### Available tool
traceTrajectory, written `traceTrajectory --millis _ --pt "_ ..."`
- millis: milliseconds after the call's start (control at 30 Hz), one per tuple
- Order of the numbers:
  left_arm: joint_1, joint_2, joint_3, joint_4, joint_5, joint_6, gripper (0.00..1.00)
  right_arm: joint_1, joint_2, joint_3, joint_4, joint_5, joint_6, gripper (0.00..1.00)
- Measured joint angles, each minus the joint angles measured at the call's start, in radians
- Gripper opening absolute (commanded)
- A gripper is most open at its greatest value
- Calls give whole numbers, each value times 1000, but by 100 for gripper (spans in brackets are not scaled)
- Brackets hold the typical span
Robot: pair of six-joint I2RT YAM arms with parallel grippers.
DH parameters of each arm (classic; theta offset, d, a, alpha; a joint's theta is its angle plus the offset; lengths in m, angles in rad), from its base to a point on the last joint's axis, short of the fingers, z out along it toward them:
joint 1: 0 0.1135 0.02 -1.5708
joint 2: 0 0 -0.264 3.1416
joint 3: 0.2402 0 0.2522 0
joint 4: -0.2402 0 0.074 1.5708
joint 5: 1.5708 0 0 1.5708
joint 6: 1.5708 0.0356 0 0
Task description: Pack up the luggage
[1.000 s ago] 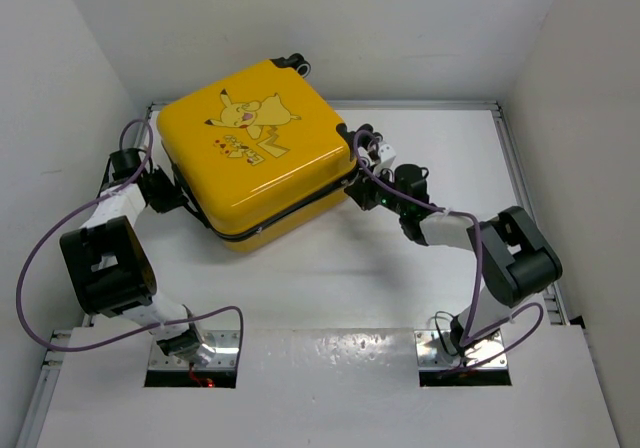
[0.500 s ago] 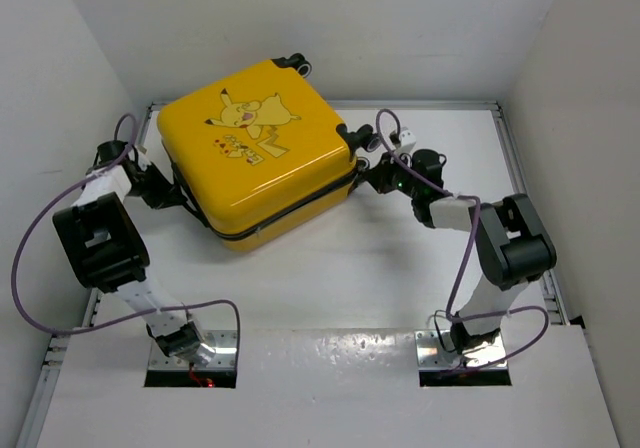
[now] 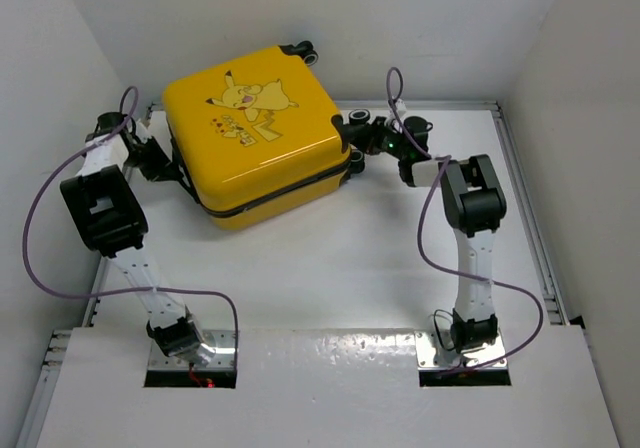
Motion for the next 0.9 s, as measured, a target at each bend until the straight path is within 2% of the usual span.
traceTrajectory --millis 200,300,367,400,433,500,533,633,733,900 --pt "-13 68 107 -64 8 55 0 13 259 358 19 -52 182 0" --pt "-29 87 133 11 7 73 0 30 382 543 23 -24 234 0" --pt "-41 94 139 78 -5 82 0 25 441 623 20 -73 267 0" --pt "-44 94 139 112 -13 86 10 22 465 658 15 -99 280 5" --pt "-46 96 139 146 -14 90 26 24 479 682 10 -74 288 25" --pt "-58 106 137 225 -9 106 46 34 497 717 -15 -5 303 44" --pt "-72 118 134 275 -22 119 59 33 496 708 -24 14 310 47" --pt "-74 132 100 364 -40 121 74 14 427 549 -69 37 314 47" --pt "-77 132 82 404 -24 116 77 -11 308 314 -145 24 310 31" --pt "-111 151 119 408 -28 127 78 -37 111 31 -211 -3 318 20"
